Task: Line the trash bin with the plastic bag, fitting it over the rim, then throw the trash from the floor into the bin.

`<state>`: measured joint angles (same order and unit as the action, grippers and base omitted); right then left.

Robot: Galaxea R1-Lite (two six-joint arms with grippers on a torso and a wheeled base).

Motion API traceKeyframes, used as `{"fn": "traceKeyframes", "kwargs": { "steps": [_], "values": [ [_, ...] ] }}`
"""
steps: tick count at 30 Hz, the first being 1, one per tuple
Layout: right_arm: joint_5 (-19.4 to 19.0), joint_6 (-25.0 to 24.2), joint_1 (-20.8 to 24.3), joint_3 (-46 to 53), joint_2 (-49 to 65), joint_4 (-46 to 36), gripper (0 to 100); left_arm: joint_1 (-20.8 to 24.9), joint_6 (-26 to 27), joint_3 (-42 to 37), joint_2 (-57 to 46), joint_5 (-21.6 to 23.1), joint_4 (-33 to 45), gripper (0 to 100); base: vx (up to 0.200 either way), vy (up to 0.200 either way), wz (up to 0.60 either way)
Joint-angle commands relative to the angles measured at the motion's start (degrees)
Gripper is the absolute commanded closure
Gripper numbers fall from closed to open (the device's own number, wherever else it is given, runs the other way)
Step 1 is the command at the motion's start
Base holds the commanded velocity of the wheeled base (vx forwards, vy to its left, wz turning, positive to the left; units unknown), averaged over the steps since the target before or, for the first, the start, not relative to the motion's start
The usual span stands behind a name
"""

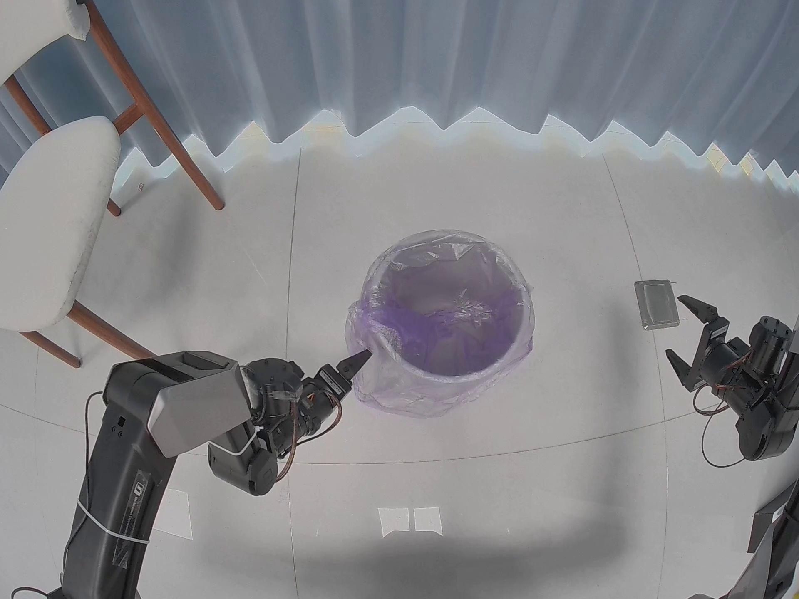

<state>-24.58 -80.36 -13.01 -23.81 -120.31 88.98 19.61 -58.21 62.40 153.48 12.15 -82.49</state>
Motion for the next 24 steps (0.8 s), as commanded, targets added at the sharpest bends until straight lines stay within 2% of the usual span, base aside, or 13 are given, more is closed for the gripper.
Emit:
{"fn": "traceKeyframes", "kwargs": {
  "steps": [1, 4, 10, 16, 20, 22, 24],
  "values": [
    [0.0, -0.2, -0.2, 0.2, -0.1, 1.0, 0, -0.3, -6.3, -10.3, -3.3, 2.1, -6.5, 0, 0.0, 0.0, 0.0],
    [0.0, -0.2, -0.2, 0.3, -0.2, 1.0, 0, -1.8, -10.4, -14.5, -8.5, 3.6, -6.5, 0, 0.0, 0.0, 0.0],
    [0.0, -0.2, -0.5, 0.3, -0.2, 1.0, 0, -3.0, -10.9, -20.7, -17.2, 4.2, -6.5, 0, 0.0, 0.0, 0.0],
    [0.0, -0.2, -0.5, 0.6, 0.2, 1.0, 0, -5.3, -10.2, -24.3, -37.2, 4.7, -6.5, 0, 0.0, 0.0, 0.0],
    [0.0, -0.6, -0.5, 0.9, 6.2, 1.0, 0, -5.9, -7.5, -23.6, -53.0, 5.9, -6.4, 0, 0.0, 0.0, 0.0],
    [-0.5, -1.3, 0.5, 2.3, 11.9, 1.0, 0, -7.6, -4.8, -22.2, -62.2, 8.7, -6.3, 0, 0.0, 0.0, 0.0],
    [-2.6, -1.1, 3.8, 3.8, 15.7, 0.9, 0, -9.5, -4.6, -21.4, -67.8, 12.5, -6.0, 0, 0.0, 0.0, 0.0]
  ]
}}
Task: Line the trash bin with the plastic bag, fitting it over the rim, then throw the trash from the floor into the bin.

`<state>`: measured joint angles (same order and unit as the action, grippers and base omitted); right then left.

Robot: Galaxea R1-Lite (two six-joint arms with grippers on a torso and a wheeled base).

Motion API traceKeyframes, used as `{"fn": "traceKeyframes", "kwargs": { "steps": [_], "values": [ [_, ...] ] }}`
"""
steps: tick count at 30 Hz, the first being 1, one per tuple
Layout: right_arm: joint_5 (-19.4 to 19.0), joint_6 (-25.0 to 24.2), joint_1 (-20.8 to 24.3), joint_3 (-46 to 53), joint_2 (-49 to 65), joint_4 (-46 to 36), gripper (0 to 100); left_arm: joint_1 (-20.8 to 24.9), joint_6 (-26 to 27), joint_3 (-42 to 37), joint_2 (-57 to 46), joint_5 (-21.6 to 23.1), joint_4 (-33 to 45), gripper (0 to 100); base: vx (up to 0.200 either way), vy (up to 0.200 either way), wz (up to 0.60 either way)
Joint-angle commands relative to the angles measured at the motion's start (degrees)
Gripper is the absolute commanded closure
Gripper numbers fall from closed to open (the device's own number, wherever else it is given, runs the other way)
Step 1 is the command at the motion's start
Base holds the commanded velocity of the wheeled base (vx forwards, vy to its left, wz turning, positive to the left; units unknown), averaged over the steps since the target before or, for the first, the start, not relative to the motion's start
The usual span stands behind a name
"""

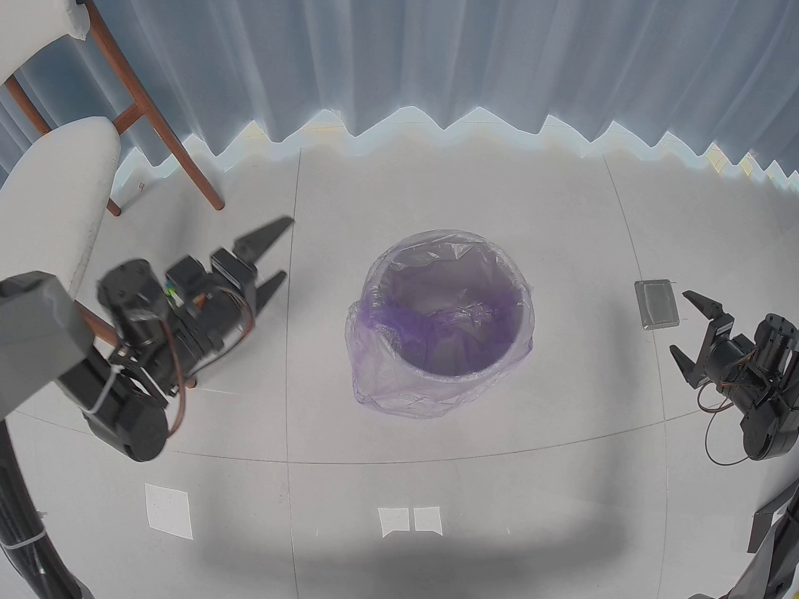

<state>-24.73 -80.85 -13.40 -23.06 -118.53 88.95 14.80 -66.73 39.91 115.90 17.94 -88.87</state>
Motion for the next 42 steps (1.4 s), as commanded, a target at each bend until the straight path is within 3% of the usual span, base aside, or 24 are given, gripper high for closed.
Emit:
{"fn": "traceKeyframes", "kwargs": {
  "steps": [1, 4, 6, 9, 10, 11, 12, 14, 18, 24, 27, 31, 33, 36, 42],
  "values": [
    [-4.2, 0.0, 6.2, 4.0, 15.1, 1.0, 0, -5.7, 3.7, 1.1, -32.8, 8.9, 0.6, 0, 0.0, 0.0, 0.0],
    [-6.2, 4.6, 11.6, 6.4, 15.3, 0.8, 0, -8.5, 3.6, 0.9, -39.3, 15.7, 1.7, 0, 0.0, 0.0, 0.0],
    [-6.2, 11.3, 15.7, 7.4, 13.2, 0.6, 0, -10.6, 3.6, 0.5, -42.2, 20.0, 2.9, 0, 0.0, 0.0, 0.0],
    [-5.9, 26.5, 20.0, 9.0, 6.5, 0.6, 0, -13.5, 3.7, -1.3, -46.9, 26.5, 4.8, 0, 0.0, 0.0, 0.0],
    [-5.1, 33.1, 21.3, 9.4, 3.6, 0.7, 0, -14.6, 3.7, -1.7, -48.4, 28.9, 5.6, 0, 0.0, 0.0, 0.0],
    [-4.6, 36.0, 21.9, 9.7, 2.2, 0.8, 0, -15.1, 3.6, -1.8, -49.1, 29.9, 6.0, 0, 0.0, 0.0, 0.0],
    [-1.4, 46.0, 24.0, 10.5, -2.8, 0.9, 0, -17.2, 3.5, -1.9, -51.6, 32.7, 7.7, 0, 0.0, 0.0, 0.0],
    [2.9, 56.1, 26.8, 11.2, -8.6, 1.0, 0, -20.1, 3.6, -1.8, -53.9, 34.3, 10.9, 0, 0.0, 0.0, 0.0],
    [6.5, 66.3, 30.5, 10.1, -16.4, 1.0, 0, -24.8, 3.6, -1.2, -57.0, 36.3, 16.6, 0, 0.0, 0.0, 0.0],
    [7.9, 69.0, 35.6, 3.6, -21.6, 1.0, 0, -30.6, 3.7, -1.1, -57.4, 39.7, 17.9, 0, 0.0, 0.0, 0.0],
    [11.2, 74.3, 36.2, -0.2, -26.1, 1.0, 0, -32.3, 3.6, -1.3, -57.4, 41.3, 17.9, 0, 0.0, 0.0, 0.0],
    [11.6, 74.3, 36.3, -3.3, -27.6, 1.0, 0, -32.4, 3.6, -1.6, -57.4, 41.7, 17.9, 0, 0.0, 0.0, 0.0],
    [11.2, 72.8, 36.3, -4.4, -27.5, 1.0, 0, -32.4, 3.6, -1.7, -57.4, 41.8, 17.9, 0, 0.0, 0.0, 0.0],
    [7.9, 67.0, 35.6, -6.6, -25.7, 1.0, 0, -32.4, 3.6, -1.8, -57.5, 41.8, 18.0, 0, 0.0, 0.0, 0.0],
    [5.9, 55.8, 34.8, -10.5, -23.5, 1.0, 0, -32.3, 3.7, -1.8, -57.5, 41.8, 18.0, 0, 0.0, 0.0, 0.0]
  ]
}}
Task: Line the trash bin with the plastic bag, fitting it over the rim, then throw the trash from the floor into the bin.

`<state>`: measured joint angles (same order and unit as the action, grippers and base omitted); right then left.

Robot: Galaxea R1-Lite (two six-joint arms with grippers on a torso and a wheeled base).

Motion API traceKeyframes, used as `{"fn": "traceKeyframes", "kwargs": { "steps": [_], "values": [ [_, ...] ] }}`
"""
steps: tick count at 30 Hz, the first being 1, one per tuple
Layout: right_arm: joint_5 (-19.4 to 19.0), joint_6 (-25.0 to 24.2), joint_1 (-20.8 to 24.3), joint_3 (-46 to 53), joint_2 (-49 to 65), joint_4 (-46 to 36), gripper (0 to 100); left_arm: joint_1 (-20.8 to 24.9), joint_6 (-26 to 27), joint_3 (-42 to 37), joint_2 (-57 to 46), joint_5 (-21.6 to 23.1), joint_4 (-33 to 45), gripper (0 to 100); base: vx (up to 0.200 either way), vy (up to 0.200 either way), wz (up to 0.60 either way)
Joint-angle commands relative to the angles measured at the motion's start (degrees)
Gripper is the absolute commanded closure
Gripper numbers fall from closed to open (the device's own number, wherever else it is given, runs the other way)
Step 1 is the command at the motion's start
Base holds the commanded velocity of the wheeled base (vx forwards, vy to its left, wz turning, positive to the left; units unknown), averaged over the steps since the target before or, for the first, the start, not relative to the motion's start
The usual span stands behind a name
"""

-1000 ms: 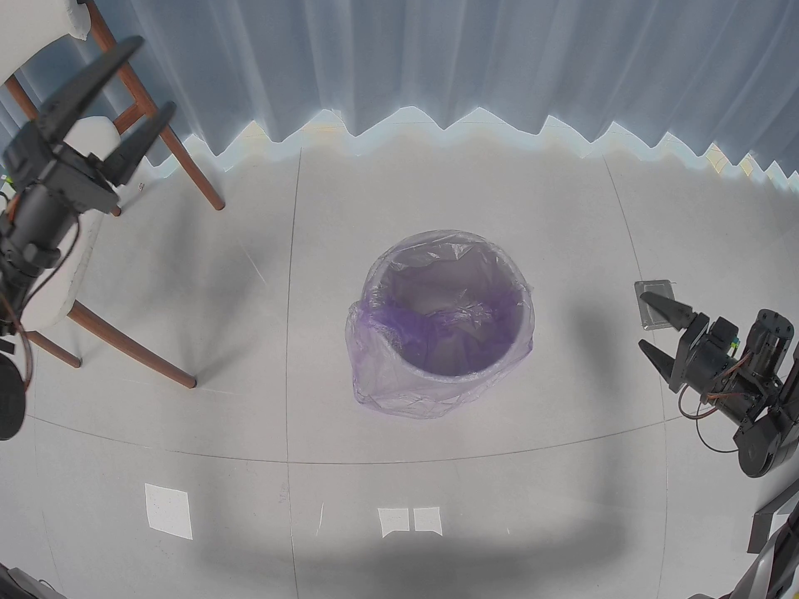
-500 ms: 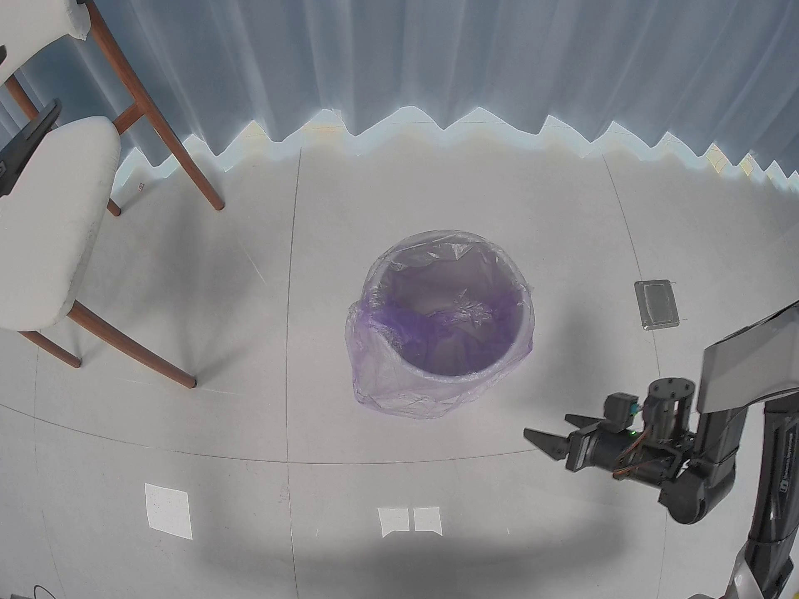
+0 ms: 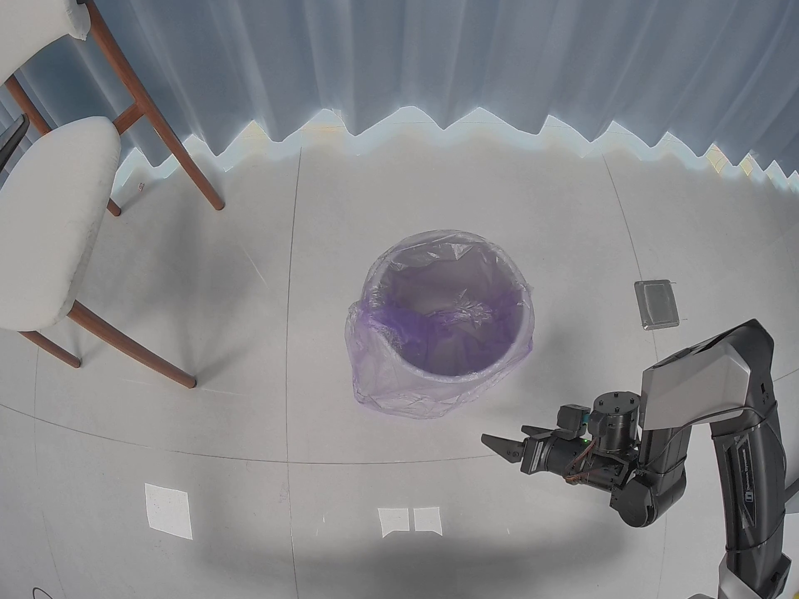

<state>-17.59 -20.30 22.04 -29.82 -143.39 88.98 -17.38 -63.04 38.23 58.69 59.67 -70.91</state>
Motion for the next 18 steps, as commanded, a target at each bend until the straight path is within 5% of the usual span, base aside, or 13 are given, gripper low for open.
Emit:
{"fn": "traceKeyframes", "kwargs": {
  "steps": [1, 7, 16, 17, 18],
  "values": [
    [-1.2, -6.2, -0.9, -4.4, 1.5, 1.0, 0, 0.0, 0.0, -0.2, -0.3, 0.1, 0.1, 0, 0.0, 0.0, 0.0],
    [-1.2, -14.4, -1.7, -10.8, 1.2, 0.9, 0, 0.0, 0.0, -0.4, -0.3, 0.2, 0.0, 0, 0.0, 0.0, 0.0],
    [-1.0, -12.7, -3.8, -14.8, -2.2, 0.9, 0, -0.2, 0.0, -1.1, -0.5, 2.6, 0.0, 0, 0.0, 0.0, 0.0],
    [-1.0, -12.0, -4.3, -15.4, -2.9, 0.9, 100, -0.2, 0.0, -1.1, -0.6, 2.7, 0.0, 0, 0.0, 0.0, 0.0],
    [-1.1, -11.4, -4.6, -15.8, -3.2, 0.9, 100, -0.2, 0.0, -1.1, -0.7, 2.9, 0.0, 0, 0.0, 0.0, 0.0]
  ]
}}
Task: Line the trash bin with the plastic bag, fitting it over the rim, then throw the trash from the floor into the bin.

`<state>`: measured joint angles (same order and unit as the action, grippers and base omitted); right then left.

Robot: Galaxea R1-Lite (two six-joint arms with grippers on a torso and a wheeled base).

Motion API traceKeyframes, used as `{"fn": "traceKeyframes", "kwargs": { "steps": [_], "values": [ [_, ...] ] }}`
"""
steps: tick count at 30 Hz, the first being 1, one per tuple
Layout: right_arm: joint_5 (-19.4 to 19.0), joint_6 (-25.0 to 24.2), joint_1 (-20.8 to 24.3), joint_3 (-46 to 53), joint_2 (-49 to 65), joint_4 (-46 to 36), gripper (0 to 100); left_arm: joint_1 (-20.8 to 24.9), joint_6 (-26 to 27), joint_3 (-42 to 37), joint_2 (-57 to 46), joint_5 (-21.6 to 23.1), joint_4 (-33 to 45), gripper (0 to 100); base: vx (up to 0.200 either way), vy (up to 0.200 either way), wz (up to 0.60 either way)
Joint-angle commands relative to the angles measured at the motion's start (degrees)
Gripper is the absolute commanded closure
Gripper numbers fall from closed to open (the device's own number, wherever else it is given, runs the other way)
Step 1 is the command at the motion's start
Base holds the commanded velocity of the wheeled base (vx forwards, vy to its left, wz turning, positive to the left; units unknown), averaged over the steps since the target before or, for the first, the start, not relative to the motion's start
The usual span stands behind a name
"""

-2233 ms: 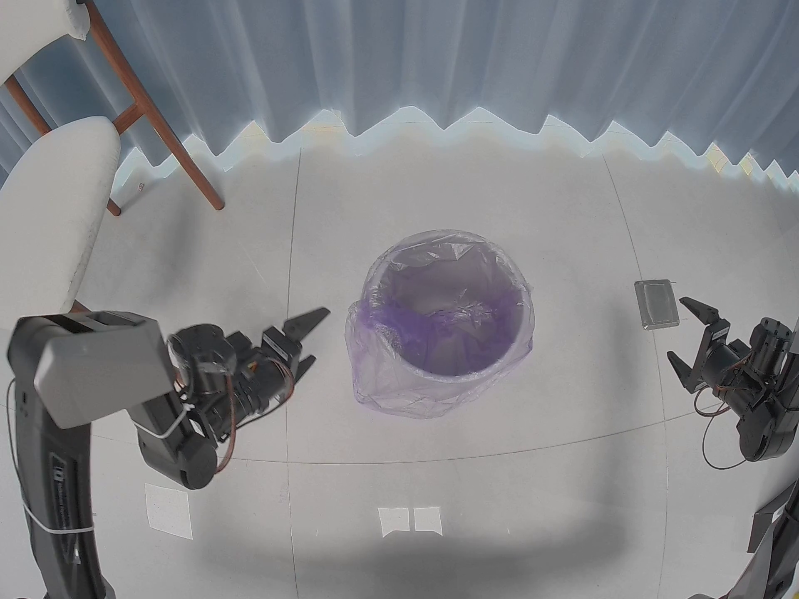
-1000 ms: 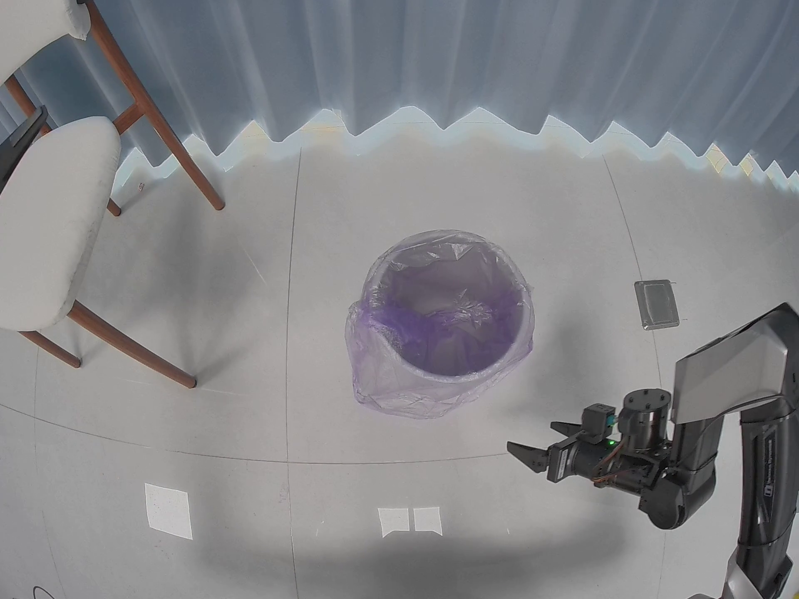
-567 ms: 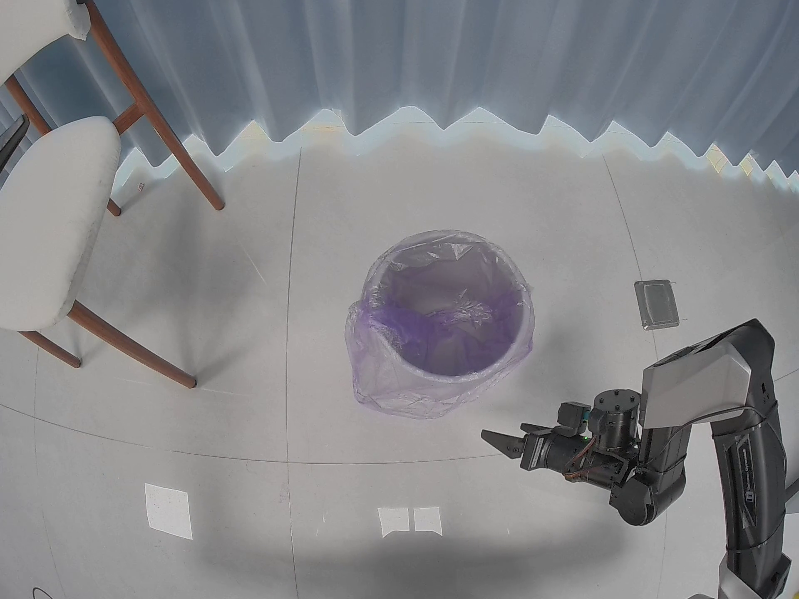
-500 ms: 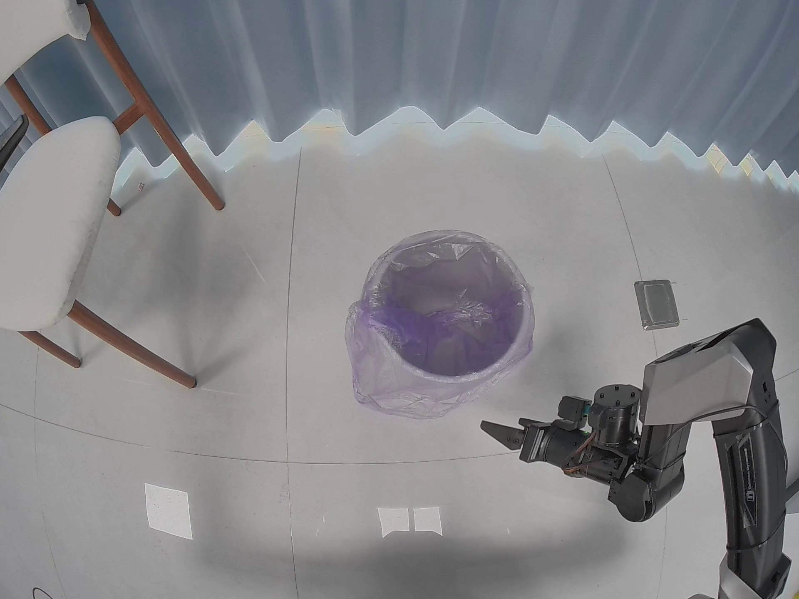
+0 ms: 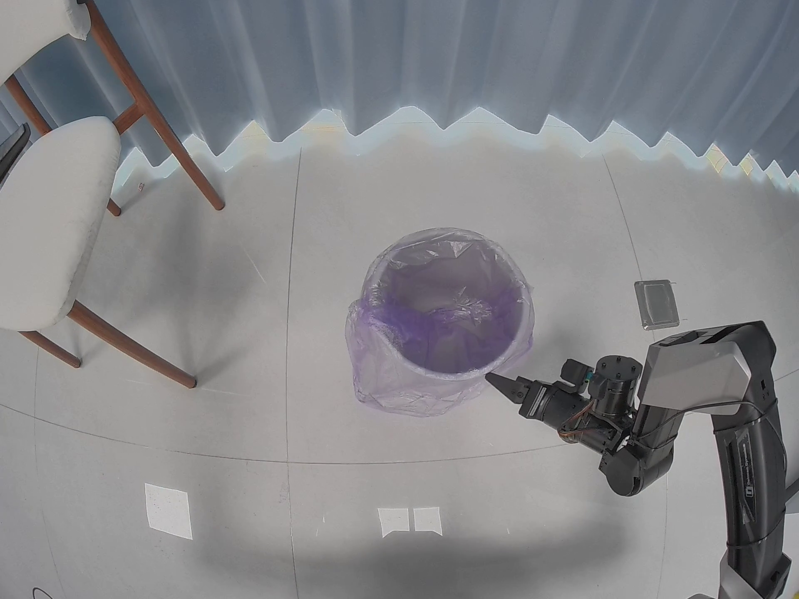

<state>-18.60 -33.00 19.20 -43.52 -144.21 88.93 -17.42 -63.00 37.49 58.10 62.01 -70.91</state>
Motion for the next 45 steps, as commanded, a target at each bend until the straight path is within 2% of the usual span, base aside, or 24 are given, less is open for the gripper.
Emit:
{"fn": "traceKeyframes", "kwargs": {
  "steps": [1, 16, 17, 24, 34, 45],
  "values": [
    [-0.1, 2.1, -2.4, -2.6, -2.9, 1.0, 100, -0.1, 0.0, -0.4, -0.2, 0.6, 0.0, 0, 0.0, 0.0, 0.0],
    [-0.2, 3.2, -3.4, -3.6, -4.2, 1.1, 100, -0.1, 0.0, -0.5, -0.3, 0.7, 0.0, 0, 0.0, 0.0, 0.0],
    [-0.2, 3.4, -3.5, -3.0, -4.2, 1.1, 0, -0.1, 0.0, -0.6, -0.3, 0.7, 0.0, 0, 0.0, 0.0, 0.0],
    [0.1, 2.7, -3.6, -4.1, -4.4, 1.1, 0, 0.0, 0.0, -0.6, -0.2, 0.7, 0.0, 0, 0.0, 0.0, 0.0],
    [1.5, 2.7, -4.8, -12.8, -8.1, 1.0, 0, 0.1, 0.1, -0.7, -0.2, 0.7, 0.0, 0, 0.0, 0.0, 0.0],
    [1.1, 2.9, -5.8, -18.4, -10.4, 1.0, 0, 0.1, 0.1, -1.1, -0.3, 2.2, 0.0, 0, 0.0, 0.0, 0.0]
  ]
}}
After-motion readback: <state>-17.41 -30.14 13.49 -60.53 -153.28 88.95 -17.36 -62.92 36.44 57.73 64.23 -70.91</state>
